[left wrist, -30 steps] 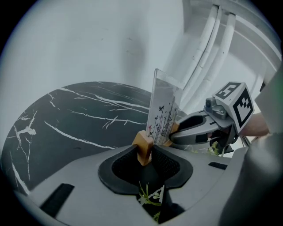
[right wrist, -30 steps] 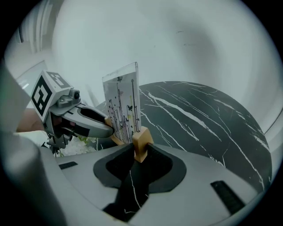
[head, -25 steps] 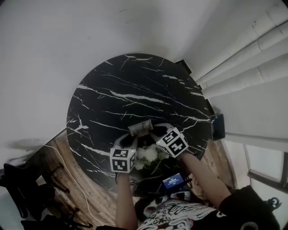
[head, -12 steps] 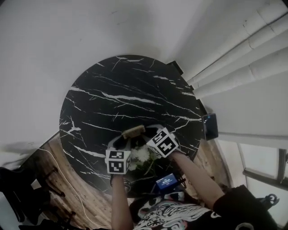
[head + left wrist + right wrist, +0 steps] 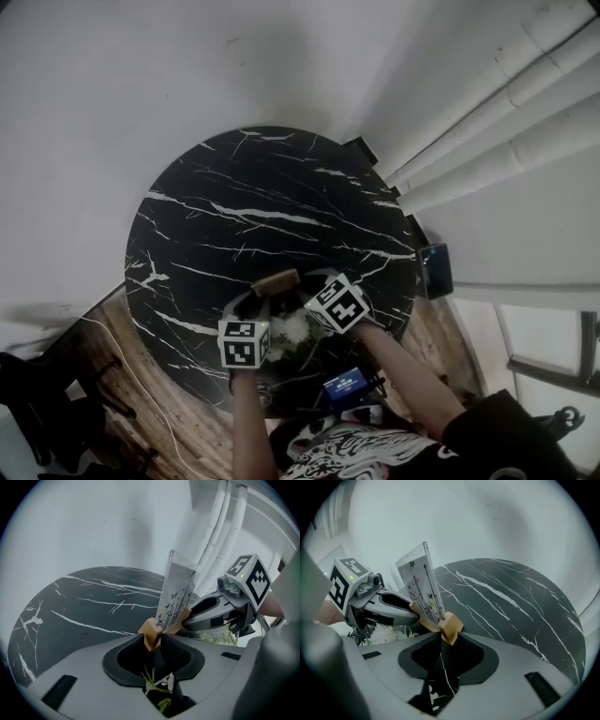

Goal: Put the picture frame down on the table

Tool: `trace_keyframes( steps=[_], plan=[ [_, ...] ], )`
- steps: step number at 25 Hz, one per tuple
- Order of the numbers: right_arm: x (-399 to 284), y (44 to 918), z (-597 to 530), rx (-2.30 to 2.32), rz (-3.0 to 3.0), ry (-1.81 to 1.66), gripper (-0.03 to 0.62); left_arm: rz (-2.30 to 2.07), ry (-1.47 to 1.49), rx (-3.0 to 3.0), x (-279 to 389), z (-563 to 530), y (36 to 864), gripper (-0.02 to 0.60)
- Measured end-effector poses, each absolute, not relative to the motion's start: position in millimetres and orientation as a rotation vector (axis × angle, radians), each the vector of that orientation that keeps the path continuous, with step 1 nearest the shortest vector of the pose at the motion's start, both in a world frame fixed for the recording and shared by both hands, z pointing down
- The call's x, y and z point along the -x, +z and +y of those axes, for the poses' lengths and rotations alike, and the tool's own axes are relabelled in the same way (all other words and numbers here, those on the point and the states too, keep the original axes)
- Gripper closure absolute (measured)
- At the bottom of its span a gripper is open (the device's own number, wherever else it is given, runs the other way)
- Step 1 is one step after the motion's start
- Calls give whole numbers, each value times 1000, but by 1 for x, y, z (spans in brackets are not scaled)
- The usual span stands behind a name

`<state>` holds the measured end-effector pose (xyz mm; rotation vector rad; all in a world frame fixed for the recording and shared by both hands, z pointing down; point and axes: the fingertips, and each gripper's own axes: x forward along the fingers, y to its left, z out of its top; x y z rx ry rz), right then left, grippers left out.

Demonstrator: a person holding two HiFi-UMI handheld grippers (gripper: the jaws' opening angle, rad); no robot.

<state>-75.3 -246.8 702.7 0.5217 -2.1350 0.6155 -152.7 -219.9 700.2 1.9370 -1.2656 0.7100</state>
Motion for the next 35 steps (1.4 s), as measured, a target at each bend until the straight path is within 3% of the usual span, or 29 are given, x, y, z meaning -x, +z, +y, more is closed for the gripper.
trace_keyframes(
  steps=[10,20,25,28,35],
  plan=[
    [72,683,-251,-565,-2177,623,503,-1314,653,-1935,154,-220,686,433],
    [65,655,-243,-619,-2213,598,504,-1391,622,-1948,161,-213,659,436],
    [64,625,-233,-664,-2294,576,513,-1460,573,-1979,165,-207,630,548],
    [64,609,-228,-692,-2323,528,560,-1480,549,-2004,163,-203,615,560],
    [58,574,-201,-768,-2399,526,568,-1509,458,-2076,151,-179,581,568]
  ],
)
